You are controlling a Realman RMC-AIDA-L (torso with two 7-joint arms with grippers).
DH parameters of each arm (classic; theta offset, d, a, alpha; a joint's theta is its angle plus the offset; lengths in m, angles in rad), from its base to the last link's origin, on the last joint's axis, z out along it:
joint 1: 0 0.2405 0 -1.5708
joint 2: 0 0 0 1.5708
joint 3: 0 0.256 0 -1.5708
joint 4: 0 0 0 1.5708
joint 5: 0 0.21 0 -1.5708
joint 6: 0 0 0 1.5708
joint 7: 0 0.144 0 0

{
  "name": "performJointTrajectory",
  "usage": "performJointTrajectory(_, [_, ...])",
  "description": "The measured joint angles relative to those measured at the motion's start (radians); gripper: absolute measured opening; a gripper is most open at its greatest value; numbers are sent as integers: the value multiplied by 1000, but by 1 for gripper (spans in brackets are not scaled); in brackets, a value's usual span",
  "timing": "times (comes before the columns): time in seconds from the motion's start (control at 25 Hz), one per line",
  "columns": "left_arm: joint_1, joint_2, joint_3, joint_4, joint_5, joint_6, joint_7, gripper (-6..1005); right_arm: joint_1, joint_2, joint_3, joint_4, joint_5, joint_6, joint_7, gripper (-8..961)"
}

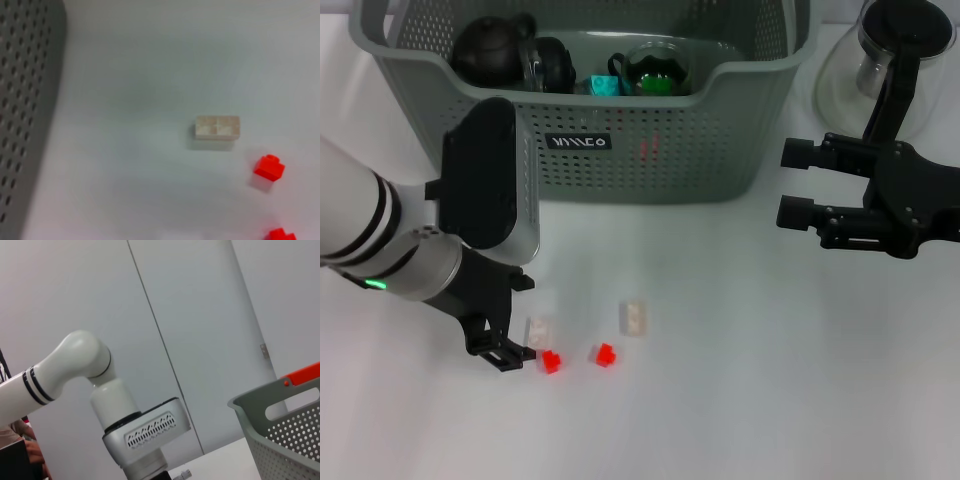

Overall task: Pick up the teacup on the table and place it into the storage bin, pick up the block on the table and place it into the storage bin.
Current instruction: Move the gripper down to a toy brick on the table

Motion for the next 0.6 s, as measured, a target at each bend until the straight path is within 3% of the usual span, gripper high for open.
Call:
performJointTrajectory(0.44, [35, 0, 20, 27, -6, -23, -20, 801, 2, -1, 11, 5, 0, 12, 4, 850])
performJointTrajectory(0.6, [42, 0, 35, 27, -7, -21, -22, 686, 4, 0, 11, 5, 0, 13, 4, 850])
